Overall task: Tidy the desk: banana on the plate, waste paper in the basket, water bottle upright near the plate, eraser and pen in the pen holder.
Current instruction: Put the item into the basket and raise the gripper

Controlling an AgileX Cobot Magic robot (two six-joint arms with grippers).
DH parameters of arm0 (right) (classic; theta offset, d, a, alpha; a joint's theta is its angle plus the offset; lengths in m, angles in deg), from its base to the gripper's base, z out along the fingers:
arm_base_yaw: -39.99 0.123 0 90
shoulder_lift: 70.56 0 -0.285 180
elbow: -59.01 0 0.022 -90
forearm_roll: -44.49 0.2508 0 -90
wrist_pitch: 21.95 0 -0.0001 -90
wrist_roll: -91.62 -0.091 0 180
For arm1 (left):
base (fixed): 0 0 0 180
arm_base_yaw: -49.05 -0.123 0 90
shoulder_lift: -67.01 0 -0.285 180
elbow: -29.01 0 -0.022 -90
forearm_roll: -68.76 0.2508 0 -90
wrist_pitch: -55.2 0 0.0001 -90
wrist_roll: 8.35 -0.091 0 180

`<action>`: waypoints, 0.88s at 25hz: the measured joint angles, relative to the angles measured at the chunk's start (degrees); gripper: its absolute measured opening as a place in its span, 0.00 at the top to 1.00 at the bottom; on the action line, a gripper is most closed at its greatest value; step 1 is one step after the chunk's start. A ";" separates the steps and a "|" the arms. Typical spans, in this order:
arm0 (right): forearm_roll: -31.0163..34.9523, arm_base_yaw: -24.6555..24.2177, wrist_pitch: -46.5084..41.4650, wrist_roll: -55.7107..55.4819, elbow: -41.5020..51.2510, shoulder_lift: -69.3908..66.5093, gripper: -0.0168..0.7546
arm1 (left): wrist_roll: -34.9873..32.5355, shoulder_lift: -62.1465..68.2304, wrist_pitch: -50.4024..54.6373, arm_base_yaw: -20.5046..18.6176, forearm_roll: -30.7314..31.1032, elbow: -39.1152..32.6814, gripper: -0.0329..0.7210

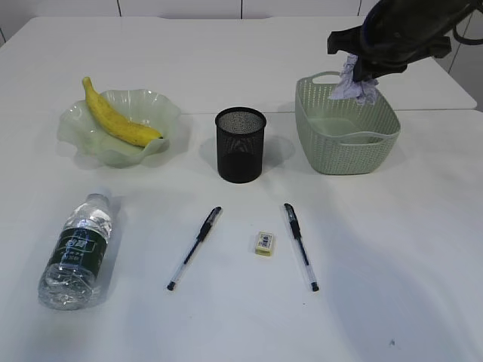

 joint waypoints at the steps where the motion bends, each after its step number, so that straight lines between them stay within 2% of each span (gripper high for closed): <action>1: -0.24 -0.11 0.00 -0.26 -1.36 -1.52 0.91 | 0.00 0.00 0.26 0.00 -0.10 0.00 0.52; 7: -1.89 -0.47 0.00 -0.74 -8.14 -8.31 0.91 | 0.00 0.00 1.12 0.00 -0.77 0.00 0.52; 15: -2.45 -0.47 0.52 -0.74 -11.22 -13.75 0.91 | 0.00 0.00 1.36 0.00 -2.16 0.00 0.52; 22: -9.13 -0.47 1.19 -8.15 -11.25 -14.24 0.87 | 0.00 0.00 1.87 0.00 -2.20 0.00 0.52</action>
